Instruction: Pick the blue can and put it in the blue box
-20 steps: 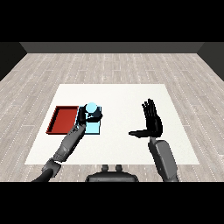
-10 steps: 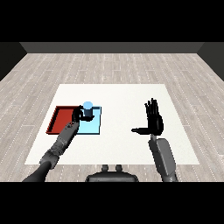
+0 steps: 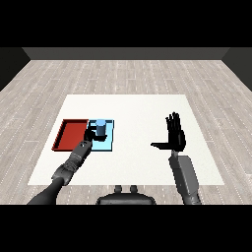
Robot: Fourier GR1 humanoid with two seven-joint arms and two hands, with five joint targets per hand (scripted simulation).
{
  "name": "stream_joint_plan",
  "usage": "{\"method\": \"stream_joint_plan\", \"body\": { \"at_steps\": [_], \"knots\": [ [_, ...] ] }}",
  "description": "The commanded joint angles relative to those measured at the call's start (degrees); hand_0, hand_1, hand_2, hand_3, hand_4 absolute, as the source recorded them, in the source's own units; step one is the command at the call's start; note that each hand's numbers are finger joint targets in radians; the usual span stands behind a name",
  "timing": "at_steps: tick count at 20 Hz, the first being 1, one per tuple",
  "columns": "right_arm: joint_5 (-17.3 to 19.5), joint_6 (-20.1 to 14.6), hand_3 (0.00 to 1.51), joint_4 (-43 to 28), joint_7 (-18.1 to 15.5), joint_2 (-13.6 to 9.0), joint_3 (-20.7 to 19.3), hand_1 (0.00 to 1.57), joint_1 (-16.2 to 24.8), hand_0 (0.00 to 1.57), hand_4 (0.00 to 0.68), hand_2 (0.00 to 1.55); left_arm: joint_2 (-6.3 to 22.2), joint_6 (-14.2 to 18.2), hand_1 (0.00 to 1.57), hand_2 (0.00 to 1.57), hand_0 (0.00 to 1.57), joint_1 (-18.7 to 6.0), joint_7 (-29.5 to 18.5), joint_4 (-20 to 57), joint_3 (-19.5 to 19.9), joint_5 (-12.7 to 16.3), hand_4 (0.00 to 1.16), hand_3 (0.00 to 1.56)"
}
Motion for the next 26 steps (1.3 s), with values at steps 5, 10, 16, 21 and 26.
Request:
{"method": "stream_joint_plan", "body": {
  "at_steps": [5, 10, 16, 21, 26],
  "knots": [
    [-2.43, 1.90, 0.00, -0.38, 1.49, -0.71, -1.62, 0.00, -1.00, 0.00, 0.000, 0.00, -0.81, -3.71, 0.00, 0.20, 0.00, -3.65, 6.68, 7.83, 1.17, -0.42, 0.61, 0.00],
    [0.97, -0.99, 0.00, -2.23, 1.38, 0.30, -0.36, 0.00, -1.27, 0.00, 0.000, 0.00, 0.05, 3.76, 0.00, 0.00, 0.00, -2.03, 4.50, 7.06, 1.27, -1.26, 0.00, 0.00],
    [0.29, 0.60, 0.00, -3.39, 2.52, -0.20, -0.43, 0.00, -0.71, 0.00, 0.000, 0.00, -1.66, 10.06, 0.00, 0.00, 0.00, -0.91, -2.00, 2.86, 5.14, 1.59, 0.00, 0.00],
    [1.24, 0.74, 0.00, -3.99, 0.76, 0.17, 0.32, 0.00, 1.14, 0.00, 0.000, 0.00, 0.77, 0.11, 0.00, 0.00, 0.00, -1.97, -19.90, -13.04, 8.54, 5.28, 0.00, 0.00],
    [1.82, 3.98, 0.00, 0.27, -0.89, -1.70, 0.18, 0.00, 2.41, 0.00, 0.000, 0.00, -3.50, -15.80, 0.00, 0.00, 0.00, 0.99, -26.38, -23.84, 5.44, 6.41, 0.00, 0.00]
  ]
}}
